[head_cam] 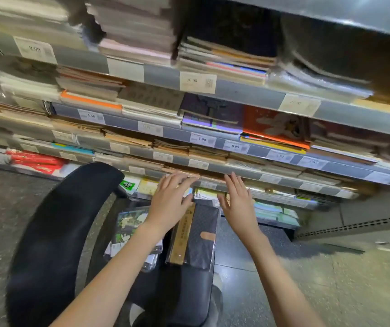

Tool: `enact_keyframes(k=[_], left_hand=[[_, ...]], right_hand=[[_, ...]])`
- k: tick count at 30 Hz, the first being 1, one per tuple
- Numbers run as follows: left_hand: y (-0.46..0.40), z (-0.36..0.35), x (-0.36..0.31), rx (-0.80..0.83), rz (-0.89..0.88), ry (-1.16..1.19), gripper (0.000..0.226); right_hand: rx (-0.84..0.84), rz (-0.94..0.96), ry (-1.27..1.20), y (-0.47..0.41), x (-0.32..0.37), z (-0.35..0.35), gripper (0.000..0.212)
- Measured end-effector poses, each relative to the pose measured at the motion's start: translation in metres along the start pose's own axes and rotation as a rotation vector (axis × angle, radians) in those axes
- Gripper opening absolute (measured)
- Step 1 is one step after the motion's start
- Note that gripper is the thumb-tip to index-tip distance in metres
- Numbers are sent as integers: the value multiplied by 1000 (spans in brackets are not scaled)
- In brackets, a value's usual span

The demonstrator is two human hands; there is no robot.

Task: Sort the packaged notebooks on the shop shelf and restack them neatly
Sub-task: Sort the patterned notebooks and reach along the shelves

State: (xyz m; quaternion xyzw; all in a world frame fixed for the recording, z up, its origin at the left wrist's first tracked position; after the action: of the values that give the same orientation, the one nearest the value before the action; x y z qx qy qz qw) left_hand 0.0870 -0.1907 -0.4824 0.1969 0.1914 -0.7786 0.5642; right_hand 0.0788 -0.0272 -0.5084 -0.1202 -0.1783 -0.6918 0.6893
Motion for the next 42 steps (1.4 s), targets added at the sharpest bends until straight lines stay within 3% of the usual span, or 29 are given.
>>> enact_keyframes(k=[5, 13, 19, 27, 31, 42], left_hand=[[51, -77, 45, 114, 151, 25, 45], [110, -177, 78, 255, 354, 216, 51], [123, -223, 95, 249, 430, 351, 65], [146, -268, 114, 376, 617, 528, 114], [143, -272, 115, 331, 652, 518, 115], [138, -275, 118, 319, 685, 559, 114]], right_hand=[[202, -80, -12, 22, -38, -91, 58], [360, -215, -87, 28, -91, -186, 76], [356, -252, -157, 4, -114, -216, 83], [409, -261, -290, -20, -121, -240, 93], [489, -298, -385, -34, -127, -243, 105], [742, -132, -84, -72, -124, -264, 126]])
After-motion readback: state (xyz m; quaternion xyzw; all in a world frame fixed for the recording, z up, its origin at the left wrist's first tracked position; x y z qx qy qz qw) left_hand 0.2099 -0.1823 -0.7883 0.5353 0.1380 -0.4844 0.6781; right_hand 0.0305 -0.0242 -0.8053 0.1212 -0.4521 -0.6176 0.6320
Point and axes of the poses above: each hand's wrist, its own y-axis away from the middle knuckle, its own z-axis out of the back of the hand, x = y × z, the point moved 9 cm from there along -y, towards the middle knuckle, and after that the axes turned 6 degrees about -z, right-handed, at the moved point
